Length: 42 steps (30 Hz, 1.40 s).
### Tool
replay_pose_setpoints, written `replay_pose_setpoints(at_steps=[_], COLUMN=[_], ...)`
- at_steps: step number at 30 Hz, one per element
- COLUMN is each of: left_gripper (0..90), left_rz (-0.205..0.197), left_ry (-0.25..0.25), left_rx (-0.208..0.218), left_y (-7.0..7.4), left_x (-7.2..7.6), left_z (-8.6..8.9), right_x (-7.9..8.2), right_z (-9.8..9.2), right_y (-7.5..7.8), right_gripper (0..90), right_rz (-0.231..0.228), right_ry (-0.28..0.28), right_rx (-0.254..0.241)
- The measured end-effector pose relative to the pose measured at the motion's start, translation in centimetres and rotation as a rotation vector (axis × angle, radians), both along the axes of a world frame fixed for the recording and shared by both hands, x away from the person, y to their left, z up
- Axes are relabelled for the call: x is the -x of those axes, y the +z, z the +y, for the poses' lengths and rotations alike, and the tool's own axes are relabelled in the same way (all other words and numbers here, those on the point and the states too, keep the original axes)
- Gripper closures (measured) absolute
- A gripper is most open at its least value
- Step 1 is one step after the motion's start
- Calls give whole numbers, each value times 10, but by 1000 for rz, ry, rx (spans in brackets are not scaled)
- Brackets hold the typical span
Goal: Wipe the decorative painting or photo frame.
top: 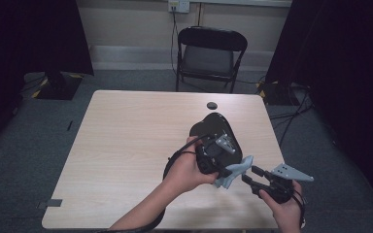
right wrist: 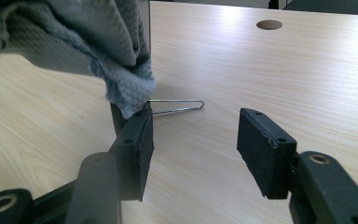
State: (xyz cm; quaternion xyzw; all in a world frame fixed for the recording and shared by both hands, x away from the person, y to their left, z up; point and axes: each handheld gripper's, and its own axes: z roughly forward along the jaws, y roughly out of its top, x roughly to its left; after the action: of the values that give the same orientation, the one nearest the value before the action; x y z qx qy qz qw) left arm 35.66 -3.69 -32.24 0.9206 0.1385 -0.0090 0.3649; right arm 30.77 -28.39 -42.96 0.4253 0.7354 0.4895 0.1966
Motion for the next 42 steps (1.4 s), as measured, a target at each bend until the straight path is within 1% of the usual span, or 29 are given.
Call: replay_pose_setpoints(at_steps=[1,2,3,10,12,13,17,20,28,31,33,39,42], left_gripper=[778,778,778,777,777,776,777,777,775,773,773,772,771], left_rz=[-1,-1,0,-6,-8,-8,-18,-18,-34,-31,-38,-34,-17], left_ry=[-3,-3,-2,1,0,0,-4,-1,20,26,28,43,58], left_rx=[6,6,15,15,27,27,35,37,47,52,52,53,66], left_y=[3,3,6,15,21,21,30,33,46,49,52,55,56], left_x=[0,0,0,-2,-3,-3,-4,-6,-14,-17,-18,-22,-27], left_z=[-1,-1,-1,-4,-4,-4,-6,-7,-5,-5,-4,-3,-1], right_x=[0,0,0,0,0,0,-1,-1,-1,-1,-1,-1,-1], right_z=[1,1,2,4,5,5,7,8,10,12,13,18,20], right_y=[0,0,0,1,0,0,0,0,0,1,1,1,1], right_gripper=[459,459,459,459,459,459,459,459,459,458,458,457,457], right_rz=[1,1,3,-1,0,1,2,4,4,1,1,-4,-5], right_ry=[6,6,9,17,26,28,31,35,45,57,59,78,85], right_rx=[0,0,4,-1,-2,-2,-1,-2,-1,-2,-2,2,5])
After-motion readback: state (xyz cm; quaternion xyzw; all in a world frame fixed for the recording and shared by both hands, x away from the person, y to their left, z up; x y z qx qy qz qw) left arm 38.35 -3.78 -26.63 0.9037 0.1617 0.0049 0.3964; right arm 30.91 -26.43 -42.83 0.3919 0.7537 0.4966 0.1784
